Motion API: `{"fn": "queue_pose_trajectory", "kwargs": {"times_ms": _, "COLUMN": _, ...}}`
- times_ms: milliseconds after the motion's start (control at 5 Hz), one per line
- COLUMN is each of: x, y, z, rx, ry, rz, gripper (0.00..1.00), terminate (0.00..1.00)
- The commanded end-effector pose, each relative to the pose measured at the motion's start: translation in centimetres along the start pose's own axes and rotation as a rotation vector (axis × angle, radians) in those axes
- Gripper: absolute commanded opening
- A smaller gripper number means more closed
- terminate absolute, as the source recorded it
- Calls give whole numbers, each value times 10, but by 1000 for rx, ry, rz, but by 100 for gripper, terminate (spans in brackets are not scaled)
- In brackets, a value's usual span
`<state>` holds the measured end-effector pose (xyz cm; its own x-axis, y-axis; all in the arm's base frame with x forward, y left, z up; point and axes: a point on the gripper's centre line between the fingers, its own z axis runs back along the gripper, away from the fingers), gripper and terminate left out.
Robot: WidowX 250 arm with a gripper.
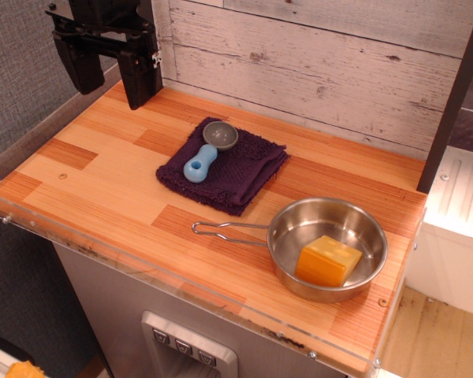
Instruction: Take out cheese from the vessel and put it on the table.
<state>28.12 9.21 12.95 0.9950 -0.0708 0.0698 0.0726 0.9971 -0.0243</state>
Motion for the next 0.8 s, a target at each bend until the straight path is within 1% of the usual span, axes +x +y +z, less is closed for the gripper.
{"fn": "queue_pose_trajectory", "kwargs": {"times_ms": 0, "x": 0, "y": 0, "z": 0, "rx": 0, "ry": 0, "rz": 0, "gripper": 100, "terminate": 0}}
{"fn": "queue_pose_trajectory", "kwargs": {"times_ms": 200, "x": 1, "y": -29, "z": -5, "rx": -5, "ry": 5, "rz": -52, "gripper": 100, "terminate": 0}}
{"fn": "queue_pose_trajectory", "kwargs": {"times_ms": 400, "x": 1, "y": -78, "z": -8, "rx": -3, "ry": 1, "rz": -140, "gripper": 100, "terminate": 0}}
{"fn": "queue_pose_trajectory", "kwargs": {"times_ms": 600, "x": -4, "y": -128, "z": -12, "rx": 19, "ry": 2, "rz": -245, "gripper": 100, "terminate": 0}}
